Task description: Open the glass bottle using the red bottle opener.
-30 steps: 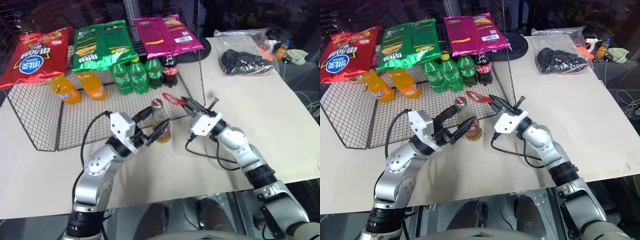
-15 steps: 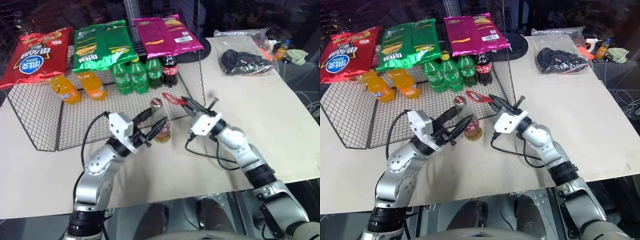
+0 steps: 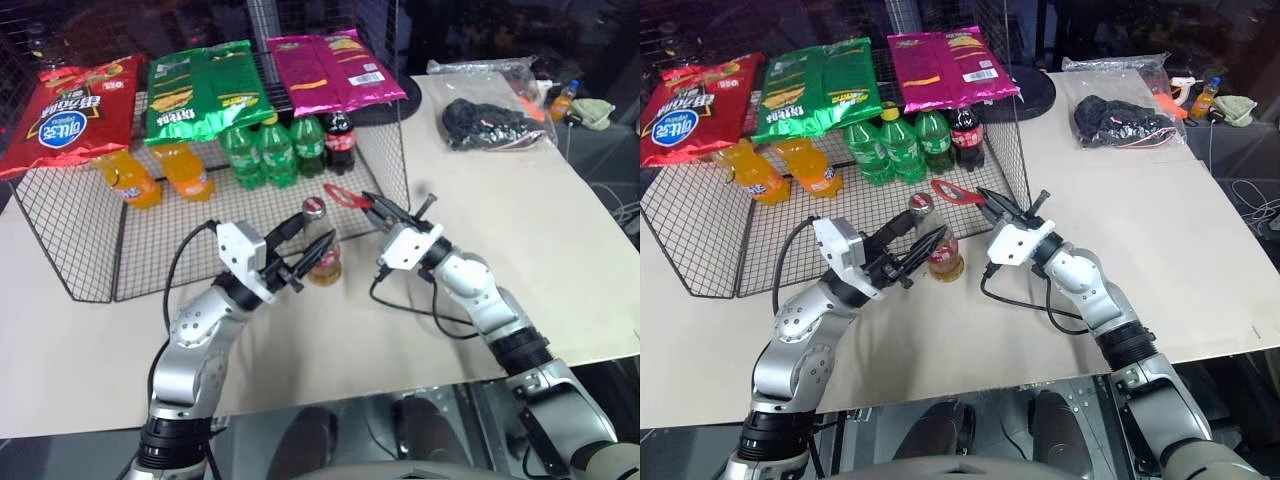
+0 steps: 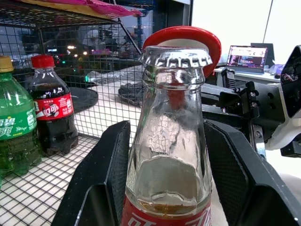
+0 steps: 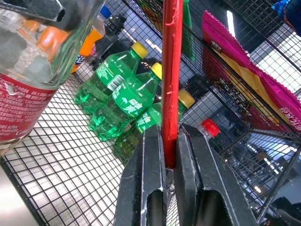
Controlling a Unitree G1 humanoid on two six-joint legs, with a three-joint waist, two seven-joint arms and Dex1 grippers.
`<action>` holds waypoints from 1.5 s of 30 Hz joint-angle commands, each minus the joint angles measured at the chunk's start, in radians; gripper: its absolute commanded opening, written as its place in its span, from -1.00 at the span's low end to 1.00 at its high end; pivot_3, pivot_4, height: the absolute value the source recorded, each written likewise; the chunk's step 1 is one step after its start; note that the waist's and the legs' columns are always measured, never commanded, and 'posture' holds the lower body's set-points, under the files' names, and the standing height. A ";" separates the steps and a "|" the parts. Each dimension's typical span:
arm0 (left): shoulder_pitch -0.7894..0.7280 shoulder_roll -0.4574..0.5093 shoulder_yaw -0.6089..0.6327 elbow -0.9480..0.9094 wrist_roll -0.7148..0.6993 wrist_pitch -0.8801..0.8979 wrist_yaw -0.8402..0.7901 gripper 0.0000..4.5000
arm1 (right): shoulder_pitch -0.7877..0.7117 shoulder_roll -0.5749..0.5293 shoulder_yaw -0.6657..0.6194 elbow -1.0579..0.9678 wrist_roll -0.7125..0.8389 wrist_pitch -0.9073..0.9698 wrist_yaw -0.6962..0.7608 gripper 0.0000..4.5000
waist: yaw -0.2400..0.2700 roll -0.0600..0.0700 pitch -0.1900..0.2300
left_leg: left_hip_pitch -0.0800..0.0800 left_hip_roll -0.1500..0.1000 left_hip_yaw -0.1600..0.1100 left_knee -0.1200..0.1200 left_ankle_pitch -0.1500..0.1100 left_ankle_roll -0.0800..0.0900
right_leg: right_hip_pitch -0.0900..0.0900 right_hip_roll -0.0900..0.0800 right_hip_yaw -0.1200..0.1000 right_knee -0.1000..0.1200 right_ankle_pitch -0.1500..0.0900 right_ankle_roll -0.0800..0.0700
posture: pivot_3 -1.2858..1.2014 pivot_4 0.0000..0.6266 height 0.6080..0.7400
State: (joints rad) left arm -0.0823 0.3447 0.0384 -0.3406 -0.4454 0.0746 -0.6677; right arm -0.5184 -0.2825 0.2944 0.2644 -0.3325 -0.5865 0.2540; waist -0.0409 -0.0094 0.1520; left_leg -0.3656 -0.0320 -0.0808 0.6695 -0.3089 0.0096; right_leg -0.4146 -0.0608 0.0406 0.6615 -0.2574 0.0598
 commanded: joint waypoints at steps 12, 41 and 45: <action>-0.004 -0.013 0.000 0.002 0.002 -0.033 -0.016 0.10 | -0.031 0.005 -0.007 -0.009 0.013 -0.026 0.007 -1.00 | 0.000 0.000 0.000 | 0.000 0.000 0.000 0.000 0.000 0.000 | 0.000 0.000 0.000 0.000 0.000 0.000 | 0.03 -0.52 1.00; 0.007 0.000 -0.008 0.015 0.006 -0.048 -0.014 -0.19 | -0.059 0.017 0.100 0.010 -0.098 -0.119 0.042 -1.00 | 0.000 0.000 -0.001 | 0.003 0.000 0.000 0.001 0.000 0.000 | 0.002 0.000 0.000 0.001 0.000 0.000 | 0.03 -0.52 1.00; 0.003 0.000 -0.011 0.018 0.008 -0.047 -0.015 -0.19 | -0.067 0.019 0.115 0.062 -0.132 -0.129 0.027 -1.00 | 0.000 0.000 -0.001 | 0.003 0.000 0.000 0.001 0.000 0.000 | 0.003 0.000 0.000 0.001 0.000 0.000 | 0.03 -0.52 1.00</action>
State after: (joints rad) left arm -0.0758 0.3400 0.0418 -0.3255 -0.4497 0.0195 -0.6814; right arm -0.5778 -0.2714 0.3443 0.3187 -0.4130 -0.6808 0.2660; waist -0.0409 -0.0096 0.1511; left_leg -0.3619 -0.0321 -0.0805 0.6702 -0.3089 0.0096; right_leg -0.4116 -0.0606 0.0408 0.6624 -0.2574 0.0598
